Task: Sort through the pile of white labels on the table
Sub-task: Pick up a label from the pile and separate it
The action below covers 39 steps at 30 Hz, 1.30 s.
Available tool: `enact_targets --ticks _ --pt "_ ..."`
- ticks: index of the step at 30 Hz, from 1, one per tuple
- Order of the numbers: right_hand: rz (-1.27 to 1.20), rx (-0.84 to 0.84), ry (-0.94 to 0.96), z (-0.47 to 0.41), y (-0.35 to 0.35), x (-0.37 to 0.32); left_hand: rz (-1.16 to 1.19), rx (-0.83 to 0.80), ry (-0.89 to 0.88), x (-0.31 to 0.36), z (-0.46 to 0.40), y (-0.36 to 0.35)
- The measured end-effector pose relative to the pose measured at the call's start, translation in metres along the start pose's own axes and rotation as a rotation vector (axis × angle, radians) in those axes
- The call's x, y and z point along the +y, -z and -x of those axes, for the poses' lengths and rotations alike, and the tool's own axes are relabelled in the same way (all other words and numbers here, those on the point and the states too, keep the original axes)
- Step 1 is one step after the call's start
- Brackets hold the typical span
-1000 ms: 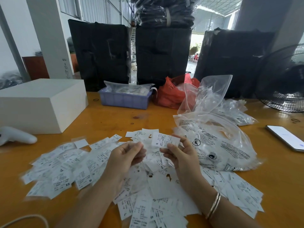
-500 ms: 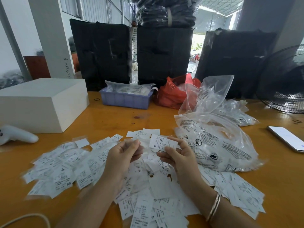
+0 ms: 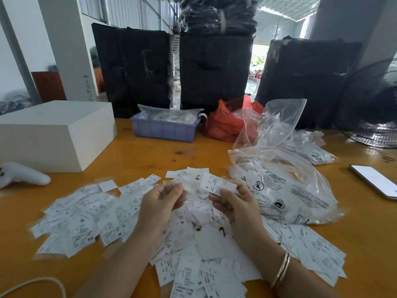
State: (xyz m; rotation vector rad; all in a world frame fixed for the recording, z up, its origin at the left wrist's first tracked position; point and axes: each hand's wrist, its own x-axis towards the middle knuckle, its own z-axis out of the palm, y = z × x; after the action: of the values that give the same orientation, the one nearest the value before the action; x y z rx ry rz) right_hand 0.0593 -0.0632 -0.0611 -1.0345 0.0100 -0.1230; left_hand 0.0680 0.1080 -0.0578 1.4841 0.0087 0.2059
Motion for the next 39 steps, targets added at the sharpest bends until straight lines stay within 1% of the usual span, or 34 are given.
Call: enact_targets --ticks 3,8,12,14,18,20,26,34,36,39 --pt "-0.059 0.01 -0.005 -0.001 0.002 -0.001 -0.003 0.003 0.003 0.0 0.0 -0.001" --pt "0.056 -0.026 -0.015 0.001 -0.004 0.003 -0.006 0.0 0.009 0.0 -0.001 0.0" --pt "0.011 0.018 0.006 0.001 -0.002 0.0 0.014 -0.001 0.007 0.001 -0.001 0.001" --pt "0.016 0.011 -0.002 0.001 -0.002 -0.001 0.008 -0.005 0.009 0.001 -0.001 0.001" --pt "0.111 -0.078 -0.047 0.006 -0.007 0.002 -0.009 -0.009 0.012 0.0 0.0 0.0" --pt "0.157 -0.096 -0.045 0.007 -0.008 0.002 -0.005 -0.014 0.008 0.0 0.0 0.0" --pt "0.299 -0.088 -0.005 0.009 -0.008 0.003 0.026 -0.03 0.009 0.002 0.001 0.0" --pt "0.41 -0.109 0.042 0.008 -0.008 0.005 -0.006 -0.105 0.105 0.002 0.003 -0.004" --pt "0.379 -0.101 0.046 0.008 -0.006 0.004 -0.006 -0.107 0.103 0.001 0.003 -0.003" --pt "0.254 -0.078 0.09 0.008 -0.004 0.002 0.038 -0.065 0.105 0.002 0.003 -0.002"
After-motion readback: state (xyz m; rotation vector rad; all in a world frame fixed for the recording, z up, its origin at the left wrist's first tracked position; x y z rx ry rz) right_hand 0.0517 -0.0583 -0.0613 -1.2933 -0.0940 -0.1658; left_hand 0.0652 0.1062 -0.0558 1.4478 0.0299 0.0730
